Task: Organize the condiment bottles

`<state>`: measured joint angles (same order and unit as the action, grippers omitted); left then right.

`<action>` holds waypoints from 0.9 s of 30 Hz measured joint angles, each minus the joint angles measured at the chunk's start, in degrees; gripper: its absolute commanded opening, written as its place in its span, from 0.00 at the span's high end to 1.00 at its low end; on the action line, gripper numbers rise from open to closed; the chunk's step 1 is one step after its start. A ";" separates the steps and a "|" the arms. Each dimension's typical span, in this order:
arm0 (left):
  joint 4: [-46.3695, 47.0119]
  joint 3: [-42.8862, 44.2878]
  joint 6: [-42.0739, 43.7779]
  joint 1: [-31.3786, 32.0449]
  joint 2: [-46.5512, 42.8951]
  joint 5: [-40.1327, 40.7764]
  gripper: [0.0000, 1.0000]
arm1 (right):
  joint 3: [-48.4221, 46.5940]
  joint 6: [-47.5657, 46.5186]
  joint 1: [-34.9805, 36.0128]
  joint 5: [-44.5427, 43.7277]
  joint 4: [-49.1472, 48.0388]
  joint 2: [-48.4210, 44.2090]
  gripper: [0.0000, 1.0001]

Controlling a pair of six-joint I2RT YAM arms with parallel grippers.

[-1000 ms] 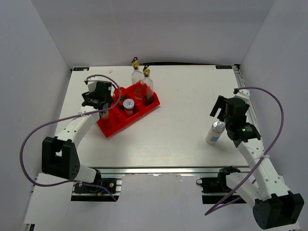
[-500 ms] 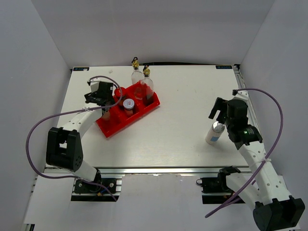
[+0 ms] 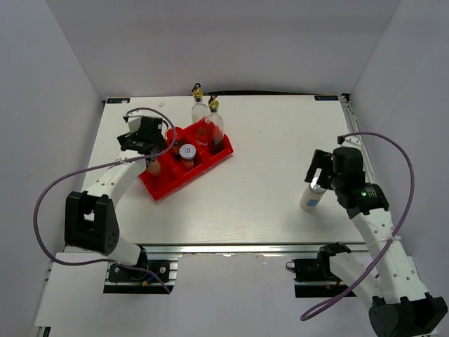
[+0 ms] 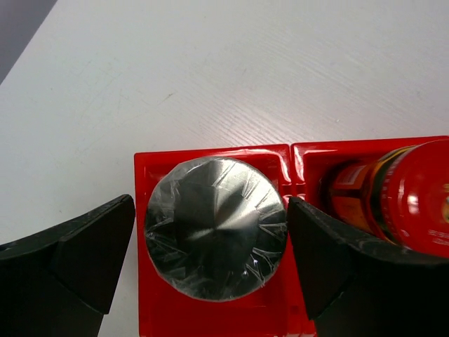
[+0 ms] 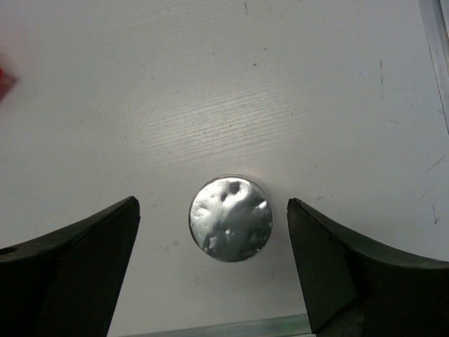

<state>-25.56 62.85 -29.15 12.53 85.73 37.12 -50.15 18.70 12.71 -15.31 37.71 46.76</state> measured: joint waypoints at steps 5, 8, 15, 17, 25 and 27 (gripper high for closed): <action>-1.18 2.14 0.20 0.00 -4.98 0.13 0.02 | -0.02 0.63 0.00 0.28 4.74 0.00 0.11; -1.16 2.71 0.20 0.00 -10.16 0.22 0.02 | -0.02 1.07 0.00 0.68 5.99 0.31 0.11; 1.31 -1.51 -0.48 0.00 -26.49 0.15 0.02 | 0.22 2.78 0.00 -1.14 6.23 3.74 0.11; 1.66 -3.89 -1.05 0.00 -29.94 0.15 0.02 | 0.50 3.02 0.00 -0.92 5.92 4.39 0.12; 0.59 -8.81 -2.86 -0.02 -32.35 0.26 0.02 | 1.86 3.69 0.00 -0.37 4.96 7.54 0.20; 0.35 -9.01 -3.13 -0.02 -32.39 0.46 0.02 | 2.10 3.85 0.00 -0.15 4.96 7.76 0.21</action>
<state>-25.21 53.84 -32.27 12.51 53.34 37.58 -48.05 22.55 12.71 -15.46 42.68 54.52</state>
